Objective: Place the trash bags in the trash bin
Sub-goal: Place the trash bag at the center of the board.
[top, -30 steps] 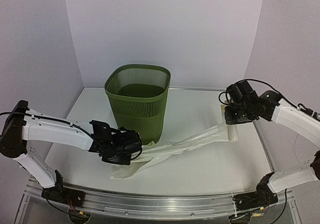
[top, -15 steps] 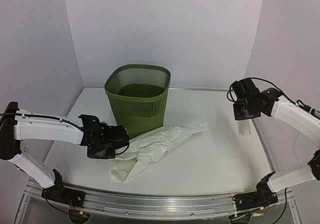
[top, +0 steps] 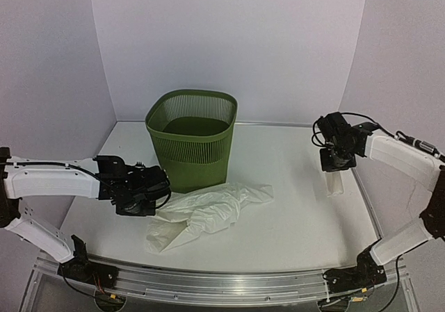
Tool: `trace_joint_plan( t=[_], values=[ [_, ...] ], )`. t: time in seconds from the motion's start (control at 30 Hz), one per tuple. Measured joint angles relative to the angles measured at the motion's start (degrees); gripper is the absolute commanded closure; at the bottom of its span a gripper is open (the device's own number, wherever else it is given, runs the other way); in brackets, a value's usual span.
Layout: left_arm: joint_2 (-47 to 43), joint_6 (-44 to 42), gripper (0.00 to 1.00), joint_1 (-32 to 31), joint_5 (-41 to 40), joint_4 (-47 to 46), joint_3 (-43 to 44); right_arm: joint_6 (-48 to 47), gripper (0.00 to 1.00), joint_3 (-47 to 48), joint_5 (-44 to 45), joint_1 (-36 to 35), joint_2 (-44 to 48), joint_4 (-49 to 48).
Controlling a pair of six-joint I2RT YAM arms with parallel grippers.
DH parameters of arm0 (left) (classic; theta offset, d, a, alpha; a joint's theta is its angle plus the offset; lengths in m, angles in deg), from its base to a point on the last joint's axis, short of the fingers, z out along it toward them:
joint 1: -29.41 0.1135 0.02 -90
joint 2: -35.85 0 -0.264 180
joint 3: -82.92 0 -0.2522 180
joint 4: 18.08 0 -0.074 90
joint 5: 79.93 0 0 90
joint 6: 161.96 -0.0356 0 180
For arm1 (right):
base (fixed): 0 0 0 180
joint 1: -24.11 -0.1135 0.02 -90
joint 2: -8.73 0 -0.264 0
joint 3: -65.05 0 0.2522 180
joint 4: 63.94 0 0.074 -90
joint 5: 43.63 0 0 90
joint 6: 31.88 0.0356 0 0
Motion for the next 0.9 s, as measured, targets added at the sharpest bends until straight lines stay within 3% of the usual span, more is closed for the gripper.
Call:
trace_joint_plan(
  t=[0.27,0.33,0.37,0.47,0.57,0.6,0.67,0.73,0.9],
  values=[
    [-13.7,-17.5,1.0,0.0,4.8,-17.2,-0.8,7.0,1.0,-0.1,-10.8,0.0,-17.0,-2.2],
    [-17.6,-22.1,1.0,-0.1,7.1,-22.6,-0.9,8.4,0.96,-0.3,-13.0,0.0,-20.9,-3.0],
    [-19.0,-24.4,1.0,-0.1,8.5,-25.1,-0.9,9.1,0.92,-0.4,-14.0,0.0,-22.2,-3.3],
    [-21.4,-30.8,1.0,-0.1,12.7,-31.8,-0.9,10.6,0.7,-0.7,-16.3,0.0,-24.6,-4.2],
    [-20.7,-36.5,1.0,-0.1,16.4,-36.8,-0.9,11.8,0.51,-1.5,-18.6,0.0,-24.8,-5.7],
    [-20.1,-38.0,1.0,-0.1,17.5,-38.3,-0.9,12.0,0.39,-1.8,-19.4,0.0,-24.8,-6.2],
    [-19.0,-40.9,1.0,-0.1,19.5,-41.1,-0.9,12.4,0.29,-2.7,-20.9,0.0,-24.8,-7.1],
    [-18.0,-43.3,1.0,-0.1,21.1,-43.4,-0.9,12.5,0.21,-3.3,-22.3,0.0,-24.3,-7.8],
    [-15.9,-47.6,1.0,-0.1,23.5,-47.2,0.0,11.5,0.18,-4.5,-25.8,0.0,-20.4,-8.1]
  ],
)
